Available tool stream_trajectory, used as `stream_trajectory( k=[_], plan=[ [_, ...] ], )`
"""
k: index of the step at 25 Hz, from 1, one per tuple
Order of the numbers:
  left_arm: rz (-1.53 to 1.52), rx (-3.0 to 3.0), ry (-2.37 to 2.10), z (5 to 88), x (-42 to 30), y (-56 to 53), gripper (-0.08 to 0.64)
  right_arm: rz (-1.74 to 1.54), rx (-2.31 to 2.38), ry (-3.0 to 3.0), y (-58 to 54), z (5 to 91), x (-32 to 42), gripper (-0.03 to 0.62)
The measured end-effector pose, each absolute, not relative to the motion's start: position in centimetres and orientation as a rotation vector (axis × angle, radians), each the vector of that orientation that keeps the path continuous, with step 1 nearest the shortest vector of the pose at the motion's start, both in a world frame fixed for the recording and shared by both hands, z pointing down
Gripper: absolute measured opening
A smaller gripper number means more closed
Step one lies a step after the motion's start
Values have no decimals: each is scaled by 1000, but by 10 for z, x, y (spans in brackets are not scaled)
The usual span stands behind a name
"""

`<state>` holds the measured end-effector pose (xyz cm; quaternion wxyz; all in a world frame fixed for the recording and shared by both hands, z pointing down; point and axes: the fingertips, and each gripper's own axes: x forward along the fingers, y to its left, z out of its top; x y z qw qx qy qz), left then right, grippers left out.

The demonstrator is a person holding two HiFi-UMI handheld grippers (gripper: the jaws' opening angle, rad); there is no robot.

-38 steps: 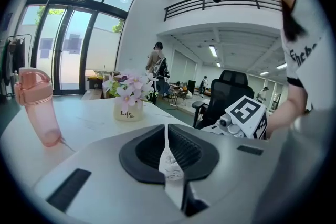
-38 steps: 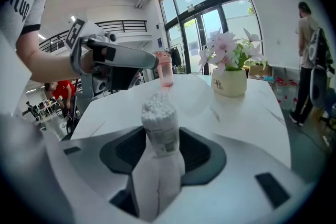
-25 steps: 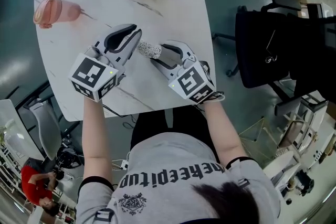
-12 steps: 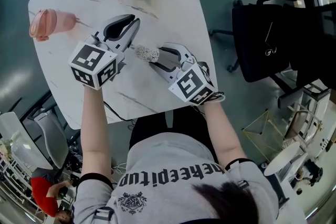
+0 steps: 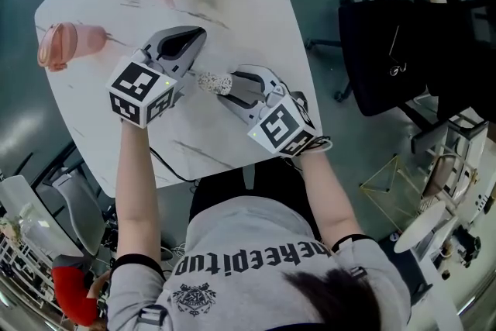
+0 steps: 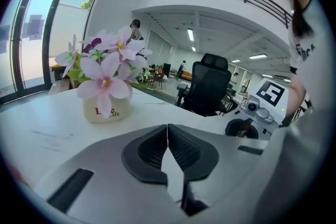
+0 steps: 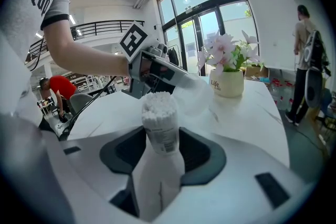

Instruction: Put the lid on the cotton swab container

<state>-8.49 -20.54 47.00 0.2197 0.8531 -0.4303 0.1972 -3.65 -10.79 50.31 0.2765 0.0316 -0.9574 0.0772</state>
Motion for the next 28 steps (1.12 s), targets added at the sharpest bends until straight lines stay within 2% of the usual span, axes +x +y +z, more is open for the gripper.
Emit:
stream_trajectory(
  k=[12, 28],
  plan=[
    [487, 2438, -1081, 456, -81, -185, 15, 211, 105, -2571, -107, 503, -35, 202],
    [565, 2419, -1113, 459, -81, -153, 15, 204, 146, -2562, -109, 502, -33, 202]
  ],
)
